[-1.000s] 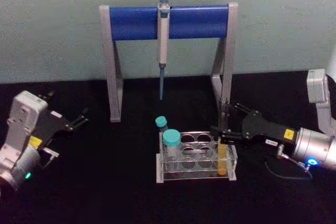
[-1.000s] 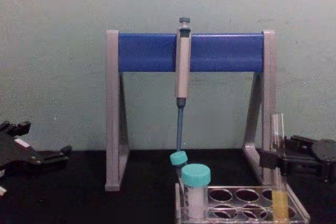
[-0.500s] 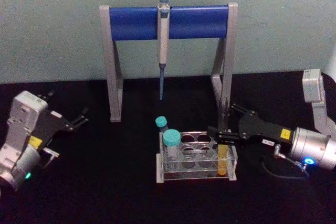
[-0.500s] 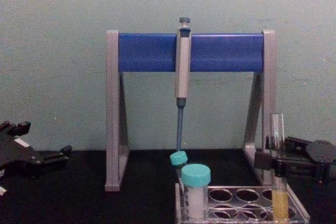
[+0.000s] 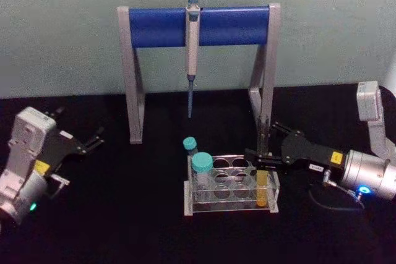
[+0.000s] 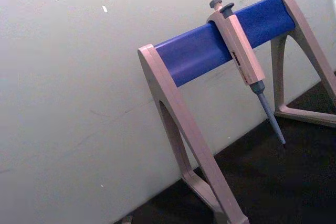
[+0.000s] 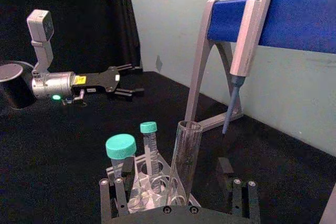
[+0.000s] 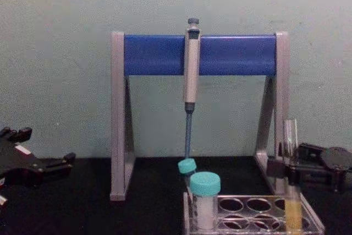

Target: Pick up the test tube from the test tube rack, shake it, then place it back into the test tube rack.

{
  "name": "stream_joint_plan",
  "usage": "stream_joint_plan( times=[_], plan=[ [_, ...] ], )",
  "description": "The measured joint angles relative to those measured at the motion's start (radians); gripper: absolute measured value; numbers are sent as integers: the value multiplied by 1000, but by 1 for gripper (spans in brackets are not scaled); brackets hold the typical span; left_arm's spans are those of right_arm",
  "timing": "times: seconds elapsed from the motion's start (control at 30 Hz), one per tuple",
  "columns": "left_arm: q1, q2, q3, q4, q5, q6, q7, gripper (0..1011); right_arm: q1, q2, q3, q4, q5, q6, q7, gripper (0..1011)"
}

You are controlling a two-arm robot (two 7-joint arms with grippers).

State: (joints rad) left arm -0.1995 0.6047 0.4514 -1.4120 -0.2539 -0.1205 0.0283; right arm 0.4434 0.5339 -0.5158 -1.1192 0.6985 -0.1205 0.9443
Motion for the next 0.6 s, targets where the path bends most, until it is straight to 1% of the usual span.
stream_joint_plan(
  times=[0.17,0.27,0.4,0.43,0.5,0.53,0.57,0.6],
  plan=[
    [0,0,0,0,0,0,0,1001,0,0,0,0,0,0,0,995],
    [0,0,0,0,0,0,0,1001,0,0,1,0,0,0,0,947],
    [0,0,0,0,0,0,0,1001,-1,0,1,-1,0,1,0,843],
    [0,0,0,0,0,0,0,1001,-1,0,1,-1,0,1,0,789],
    [0,0,0,0,0,0,0,1001,-1,0,1,-1,0,1,0,755],
    [0,0,0,0,0,0,0,1001,-1,0,1,-1,0,1,0,715],
    [0,0,0,0,0,0,0,1001,-1,0,1,-1,0,1,0,704],
    [0,0,0,0,0,0,0,1001,-1,0,1,-1,0,1,0,654]
  ],
)
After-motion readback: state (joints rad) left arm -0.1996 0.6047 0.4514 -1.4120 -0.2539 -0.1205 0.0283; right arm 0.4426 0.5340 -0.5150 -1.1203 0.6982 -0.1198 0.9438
